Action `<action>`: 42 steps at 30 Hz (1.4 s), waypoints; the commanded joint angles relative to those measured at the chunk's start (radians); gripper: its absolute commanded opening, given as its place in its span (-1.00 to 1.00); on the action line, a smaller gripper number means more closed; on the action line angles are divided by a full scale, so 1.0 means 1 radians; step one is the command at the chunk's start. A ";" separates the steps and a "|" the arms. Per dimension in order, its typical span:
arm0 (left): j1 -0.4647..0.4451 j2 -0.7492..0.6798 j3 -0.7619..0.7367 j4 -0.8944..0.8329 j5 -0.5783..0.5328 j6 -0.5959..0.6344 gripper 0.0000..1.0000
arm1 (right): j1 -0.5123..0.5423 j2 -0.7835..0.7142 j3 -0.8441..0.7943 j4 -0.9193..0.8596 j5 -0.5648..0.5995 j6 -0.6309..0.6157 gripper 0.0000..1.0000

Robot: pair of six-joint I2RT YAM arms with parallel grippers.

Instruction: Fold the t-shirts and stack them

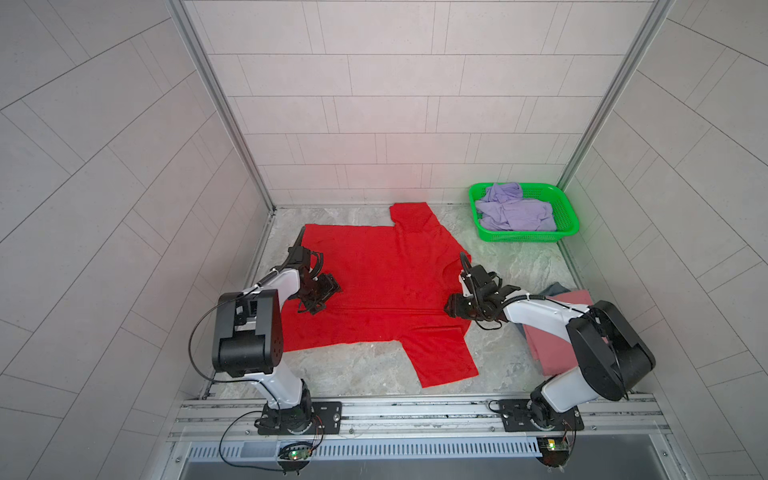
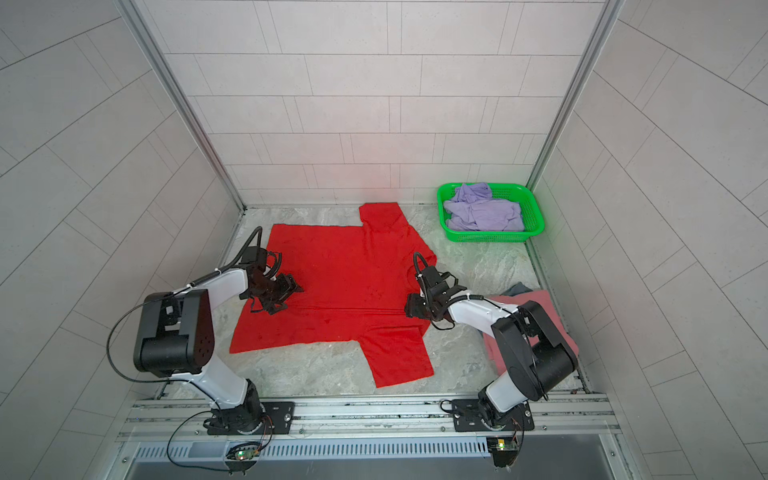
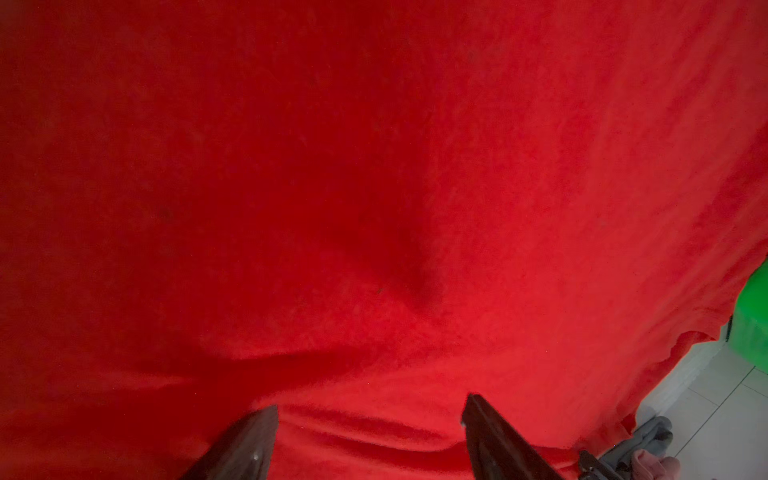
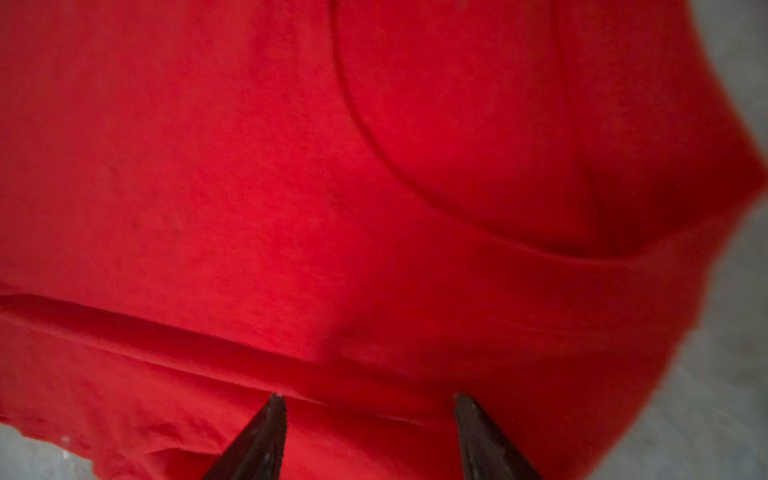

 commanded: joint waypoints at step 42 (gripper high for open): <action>0.051 0.476 0.505 -0.022 -0.047 -0.061 0.64 | -0.234 0.656 0.841 -0.234 -0.167 -0.229 0.28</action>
